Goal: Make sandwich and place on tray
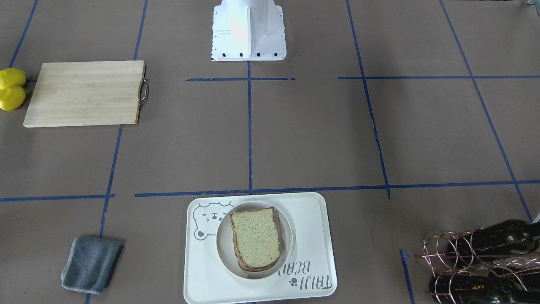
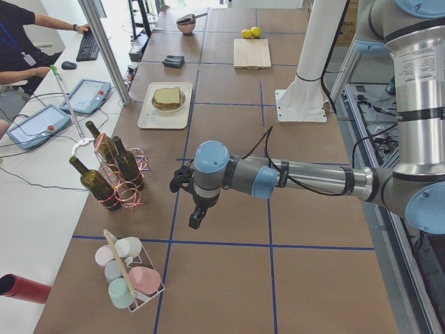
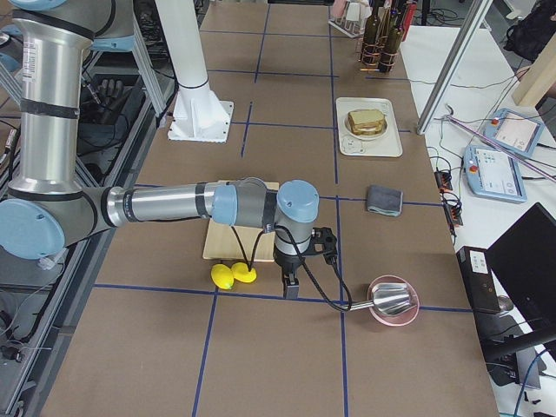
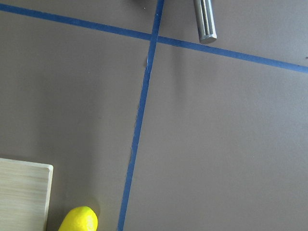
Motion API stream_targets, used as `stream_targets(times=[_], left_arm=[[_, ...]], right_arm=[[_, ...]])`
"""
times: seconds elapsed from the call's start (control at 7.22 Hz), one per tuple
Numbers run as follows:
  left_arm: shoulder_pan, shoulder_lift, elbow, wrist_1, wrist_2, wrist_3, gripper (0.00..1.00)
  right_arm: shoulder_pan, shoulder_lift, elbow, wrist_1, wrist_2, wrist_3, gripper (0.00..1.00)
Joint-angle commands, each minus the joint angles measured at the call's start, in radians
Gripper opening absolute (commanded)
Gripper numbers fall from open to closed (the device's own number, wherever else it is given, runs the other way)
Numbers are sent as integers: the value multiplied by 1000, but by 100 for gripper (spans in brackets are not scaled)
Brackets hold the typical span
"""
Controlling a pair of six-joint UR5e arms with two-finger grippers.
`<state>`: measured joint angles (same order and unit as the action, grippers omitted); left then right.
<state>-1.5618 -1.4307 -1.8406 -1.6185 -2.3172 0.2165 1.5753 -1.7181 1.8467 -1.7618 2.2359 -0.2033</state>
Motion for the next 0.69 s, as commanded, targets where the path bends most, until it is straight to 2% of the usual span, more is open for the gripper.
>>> stream_targets(times=[0.0, 0.28, 0.55], left_arm=[[-69, -36, -29, 193, 1, 47, 100], [-61, 6, -20, 184, -11, 54, 100], [-60, 6, -17, 181, -11, 54, 100]], right_arm=[[0, -1, 0, 1, 7, 13, 100], [0, 0, 5, -1, 66, 25, 100], [0, 0, 9, -1, 67, 27, 100]])
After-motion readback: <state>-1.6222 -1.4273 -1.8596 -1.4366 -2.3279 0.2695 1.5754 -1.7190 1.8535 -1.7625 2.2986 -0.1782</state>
